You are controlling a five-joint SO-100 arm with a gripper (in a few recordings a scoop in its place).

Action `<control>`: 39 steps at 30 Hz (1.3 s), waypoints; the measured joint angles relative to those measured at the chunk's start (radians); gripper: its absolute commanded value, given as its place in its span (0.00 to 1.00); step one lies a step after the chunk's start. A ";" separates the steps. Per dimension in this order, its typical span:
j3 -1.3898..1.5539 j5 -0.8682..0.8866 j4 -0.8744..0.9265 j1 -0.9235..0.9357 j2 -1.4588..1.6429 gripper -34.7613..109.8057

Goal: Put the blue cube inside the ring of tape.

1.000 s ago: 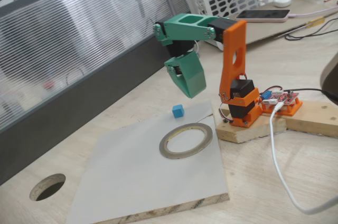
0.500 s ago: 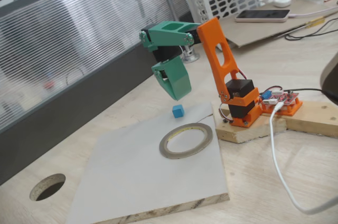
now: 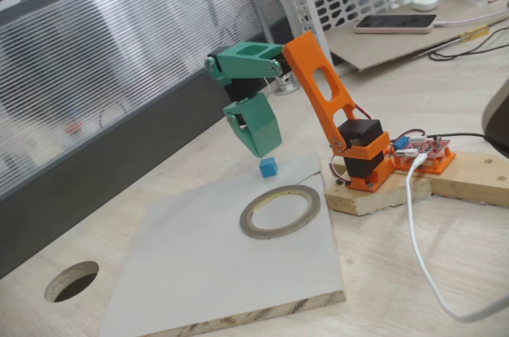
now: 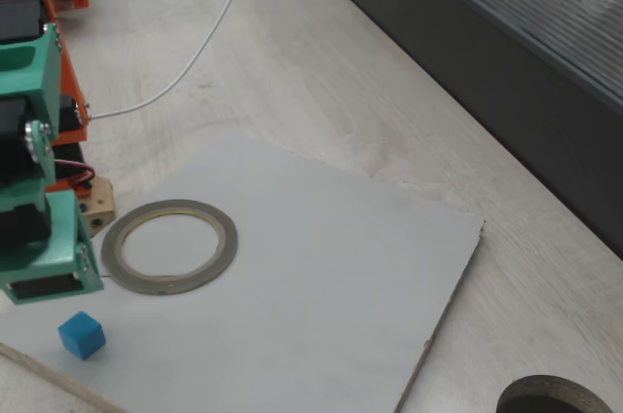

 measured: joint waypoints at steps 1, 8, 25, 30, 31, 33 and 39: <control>0.000 0.000 -0.017 -0.002 0.000 0.24; 0.000 0.000 -0.143 -0.002 0.000 0.24; 0.000 -0.002 -0.150 0.002 0.000 0.24; 0.000 -0.002 -0.150 0.002 0.000 0.24; 0.000 -0.002 -0.150 0.002 0.000 0.24; 0.000 -0.002 -0.150 0.002 0.000 0.24; 0.000 -0.002 -0.150 0.002 0.000 0.24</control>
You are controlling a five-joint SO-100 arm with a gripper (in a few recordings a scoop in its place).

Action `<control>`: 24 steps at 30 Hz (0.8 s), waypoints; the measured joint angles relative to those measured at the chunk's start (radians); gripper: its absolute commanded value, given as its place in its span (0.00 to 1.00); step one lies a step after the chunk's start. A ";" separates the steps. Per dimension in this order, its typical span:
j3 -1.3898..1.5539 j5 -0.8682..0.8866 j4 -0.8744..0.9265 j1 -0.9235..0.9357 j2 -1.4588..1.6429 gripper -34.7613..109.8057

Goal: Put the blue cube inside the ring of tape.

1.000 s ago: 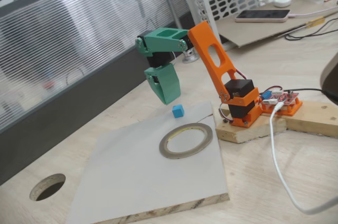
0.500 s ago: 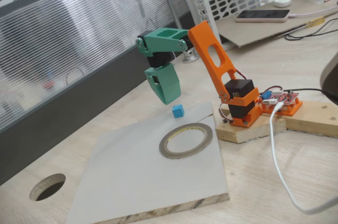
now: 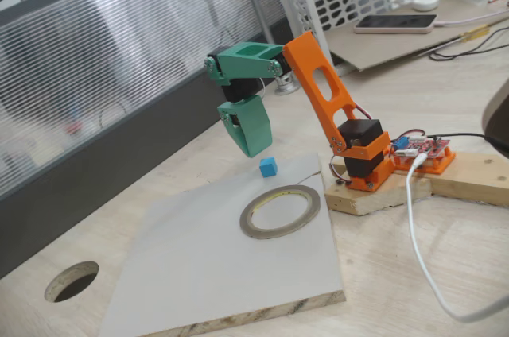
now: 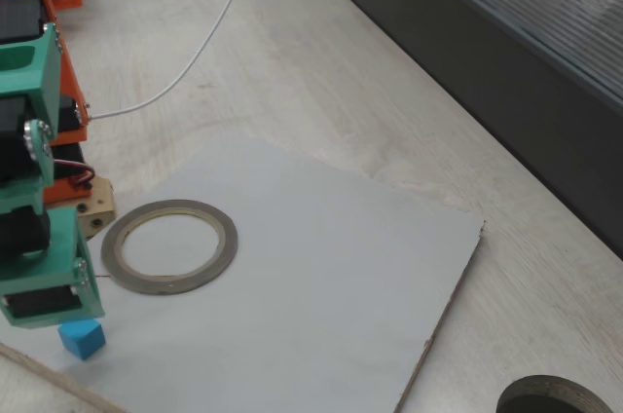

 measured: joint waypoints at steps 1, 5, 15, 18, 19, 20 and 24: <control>0.000 0.000 0.000 0.000 0.000 0.24; 0.000 0.000 0.000 0.000 0.000 0.25; 0.000 0.000 -0.002 0.000 0.000 0.45; 0.000 0.000 -0.002 0.000 0.000 0.53; 0.000 0.003 -0.002 0.000 0.000 0.55; 0.000 0.005 -0.002 0.000 0.000 0.57; 0.000 0.005 -0.002 0.000 0.000 0.64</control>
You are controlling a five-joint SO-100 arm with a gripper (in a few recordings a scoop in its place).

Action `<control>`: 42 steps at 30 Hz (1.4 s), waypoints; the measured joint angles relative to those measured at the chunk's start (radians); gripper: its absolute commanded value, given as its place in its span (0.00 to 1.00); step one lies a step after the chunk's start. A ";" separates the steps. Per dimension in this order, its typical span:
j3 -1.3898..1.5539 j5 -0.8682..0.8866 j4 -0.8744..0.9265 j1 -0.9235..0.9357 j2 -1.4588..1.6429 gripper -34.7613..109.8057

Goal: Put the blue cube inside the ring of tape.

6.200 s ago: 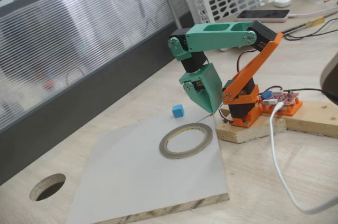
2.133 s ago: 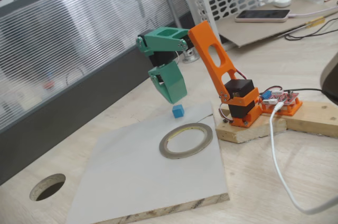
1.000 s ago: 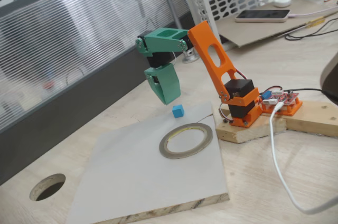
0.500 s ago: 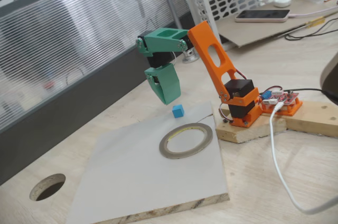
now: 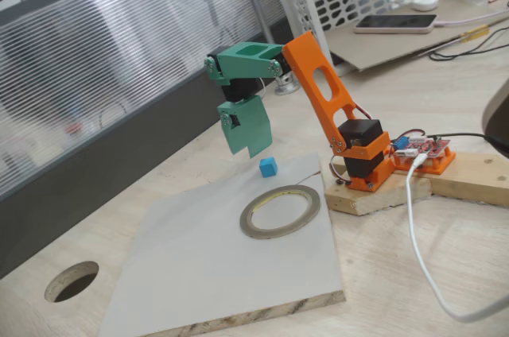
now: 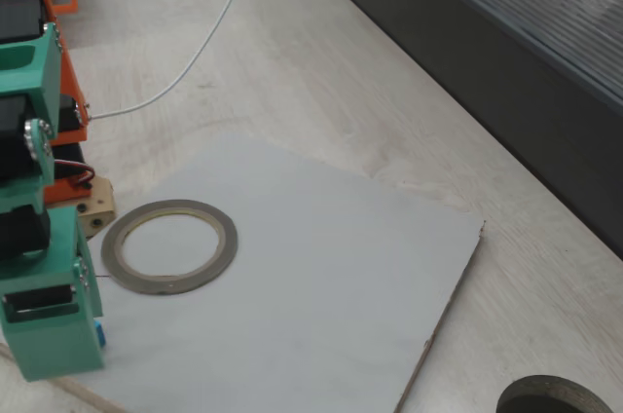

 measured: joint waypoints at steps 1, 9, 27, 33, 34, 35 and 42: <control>0.000 0.000 0.000 0.000 0.000 0.64; 0.000 0.000 0.000 0.000 0.000 0.65; 0.002 -0.005 0.209 0.000 0.000 0.65; 0.002 -0.005 0.209 0.000 0.000 0.65; 0.002 -0.005 0.209 0.000 -0.005 0.65; 0.002 -0.005 0.209 0.000 -0.005 0.65; 0.002 0.002 0.219 -0.002 -0.006 0.65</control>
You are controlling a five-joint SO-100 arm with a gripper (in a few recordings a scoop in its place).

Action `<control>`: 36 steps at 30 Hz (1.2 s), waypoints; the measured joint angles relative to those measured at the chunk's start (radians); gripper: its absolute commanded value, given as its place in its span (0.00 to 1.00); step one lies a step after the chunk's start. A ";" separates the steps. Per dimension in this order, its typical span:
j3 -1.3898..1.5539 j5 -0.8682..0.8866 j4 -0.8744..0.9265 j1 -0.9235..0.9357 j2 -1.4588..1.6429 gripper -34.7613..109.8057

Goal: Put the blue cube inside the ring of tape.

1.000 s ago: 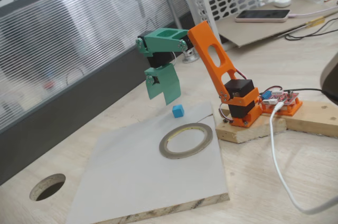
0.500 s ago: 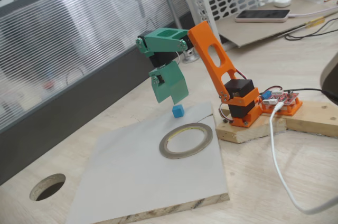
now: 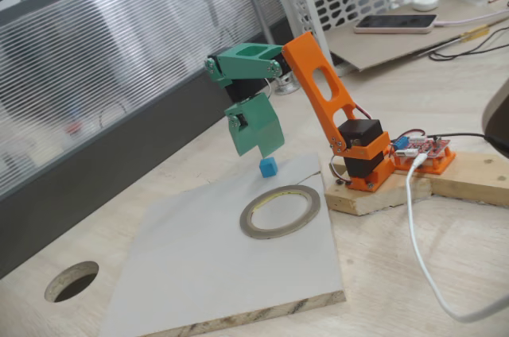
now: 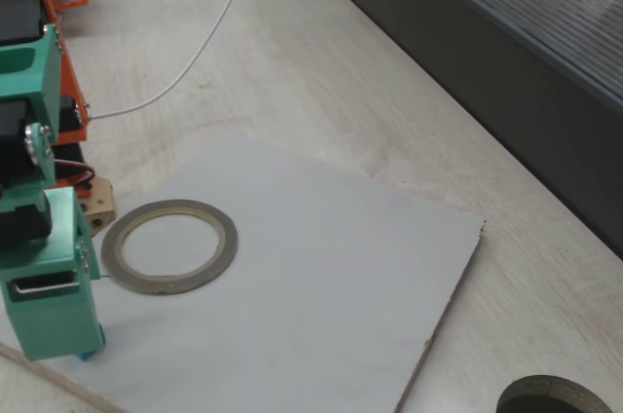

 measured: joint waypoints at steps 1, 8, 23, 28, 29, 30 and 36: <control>-0.003 0.000 0.003 -0.002 0.000 0.65; -0.005 0.000 0.008 0.000 0.000 0.65; -0.005 0.000 0.008 0.002 0.000 0.65; -0.005 0.000 0.008 0.002 -0.087 0.65; -0.006 0.000 0.008 -0.002 -0.104 0.65; -0.006 0.000 0.008 -0.002 -0.110 0.65; -0.006 0.000 0.008 -0.003 -0.115 0.65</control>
